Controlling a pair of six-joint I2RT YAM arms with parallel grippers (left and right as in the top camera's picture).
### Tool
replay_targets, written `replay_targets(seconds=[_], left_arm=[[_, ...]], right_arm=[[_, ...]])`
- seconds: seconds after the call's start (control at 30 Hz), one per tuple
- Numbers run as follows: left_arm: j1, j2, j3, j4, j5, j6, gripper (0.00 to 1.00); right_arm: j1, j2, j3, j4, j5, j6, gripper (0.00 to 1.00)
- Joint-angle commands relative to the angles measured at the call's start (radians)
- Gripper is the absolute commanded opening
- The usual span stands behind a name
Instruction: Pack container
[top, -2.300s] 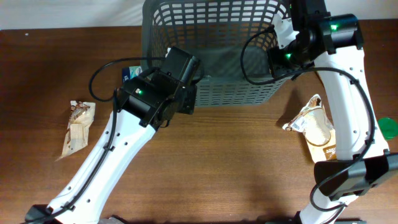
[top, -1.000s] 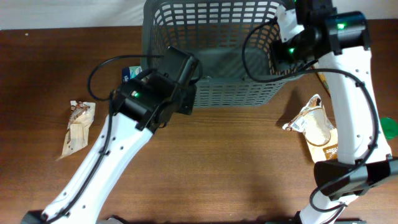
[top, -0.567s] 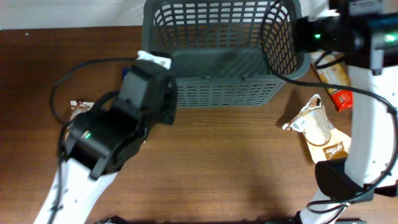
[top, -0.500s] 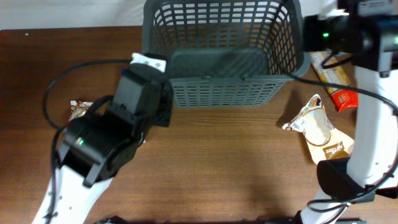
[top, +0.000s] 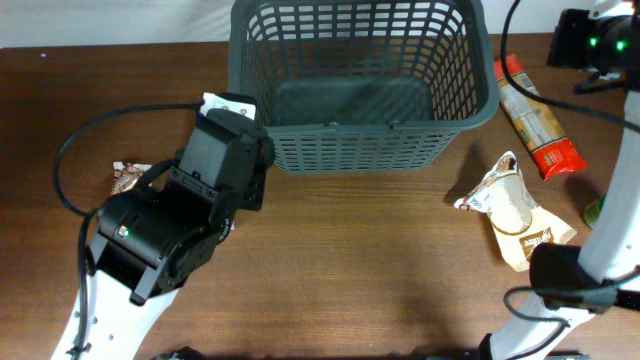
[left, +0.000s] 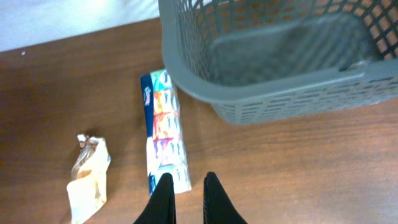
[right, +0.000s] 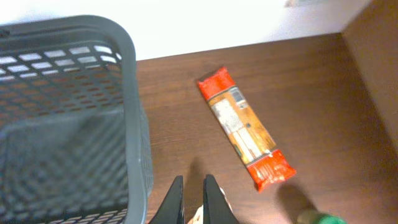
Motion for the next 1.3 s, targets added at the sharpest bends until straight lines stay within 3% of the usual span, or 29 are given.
replay_targets(seconds=[0.0,0.57,1.27], left_arm=[[0.005,0.002,0.012,-0.028,-0.022,0.012,0.03],[0.005,0.002,0.012,-0.097,-0.021,0.012,0.03],[0.005,0.002,0.012,-0.105,-0.017,0.011,0.03]], right_arm=[[-0.011,0.079,0.003,0.013,-0.137,-0.118,0.04],[-0.01,0.291,0.003,0.083,-0.258,-0.222,0.04],[0.005,0.309,0.003,0.168,-0.354,-0.222,0.04]])
